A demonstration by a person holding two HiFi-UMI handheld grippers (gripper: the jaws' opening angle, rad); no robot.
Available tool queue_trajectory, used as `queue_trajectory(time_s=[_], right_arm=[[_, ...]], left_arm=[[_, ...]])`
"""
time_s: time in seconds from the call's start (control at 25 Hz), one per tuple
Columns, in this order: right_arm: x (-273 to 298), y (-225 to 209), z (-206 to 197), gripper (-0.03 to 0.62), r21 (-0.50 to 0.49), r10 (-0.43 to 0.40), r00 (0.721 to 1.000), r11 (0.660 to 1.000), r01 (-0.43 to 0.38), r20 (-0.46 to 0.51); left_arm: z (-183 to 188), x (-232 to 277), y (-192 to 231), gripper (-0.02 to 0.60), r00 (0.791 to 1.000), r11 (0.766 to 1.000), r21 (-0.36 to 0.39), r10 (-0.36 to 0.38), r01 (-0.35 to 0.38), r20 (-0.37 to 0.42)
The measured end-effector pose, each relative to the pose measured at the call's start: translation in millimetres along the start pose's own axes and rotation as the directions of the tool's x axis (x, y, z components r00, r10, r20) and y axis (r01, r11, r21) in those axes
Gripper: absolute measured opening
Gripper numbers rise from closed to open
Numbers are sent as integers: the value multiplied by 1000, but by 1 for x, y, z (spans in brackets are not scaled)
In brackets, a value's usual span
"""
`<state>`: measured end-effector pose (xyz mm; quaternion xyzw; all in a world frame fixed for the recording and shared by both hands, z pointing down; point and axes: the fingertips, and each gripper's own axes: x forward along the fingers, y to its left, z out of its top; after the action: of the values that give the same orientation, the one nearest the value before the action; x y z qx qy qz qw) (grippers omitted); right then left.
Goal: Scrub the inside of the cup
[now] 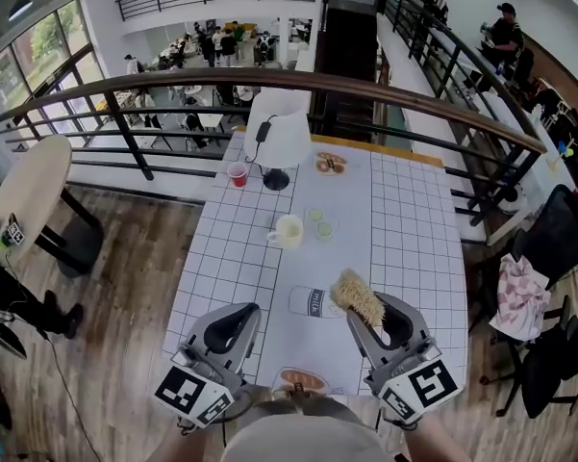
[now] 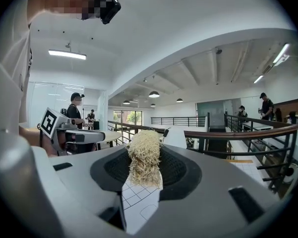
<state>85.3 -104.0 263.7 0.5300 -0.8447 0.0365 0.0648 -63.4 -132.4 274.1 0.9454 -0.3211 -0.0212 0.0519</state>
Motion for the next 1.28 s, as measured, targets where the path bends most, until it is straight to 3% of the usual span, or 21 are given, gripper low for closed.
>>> queue_trajectory(time_s=[0.24, 0.44, 0.64, 0.72, 0.84, 0.96, 1.12, 1.28], right_arm=[[12, -18, -7, 138, 11, 25, 1000, 1000, -24, -18], [32, -18, 0, 140, 31, 120, 993, 992, -120, -6], [66, -29, 4, 141, -63, 147, 988, 987, -149, -42], [82, -37, 1, 141, -94, 148, 987, 984, -153, -56], [107, -45, -3, 141, -101, 172, 983, 979, -178, -65], [128, -53, -5, 141, -121, 185, 979, 973, -195, -88], [164, -69, -17, 141, -140, 197, 971, 966, -216, -135], [203, -85, -42, 141, -137, 207, 959, 962, -235, -191]], left_arm=[[3, 16, 8, 15, 1000, 999, 37, 20, -21, 6], [2, 37, 19, 15, 1000, 996, 85, -23, 24, -9], [-3, 61, 38, 19, 997, 987, 141, -69, 75, -46], [-15, 72, 50, 59, 993, 988, 135, -68, 80, -95], [-32, 89, 73, 96, 990, 983, 144, -104, 117, -100], [-46, 103, 99, 112, 987, 972, 190, -116, 136, -112], [-79, 129, 133, 112, 976, 968, 213, -93, 135, -195], [-121, 154, 153, 114, 954, 930, 307, -117, 203, -276]])
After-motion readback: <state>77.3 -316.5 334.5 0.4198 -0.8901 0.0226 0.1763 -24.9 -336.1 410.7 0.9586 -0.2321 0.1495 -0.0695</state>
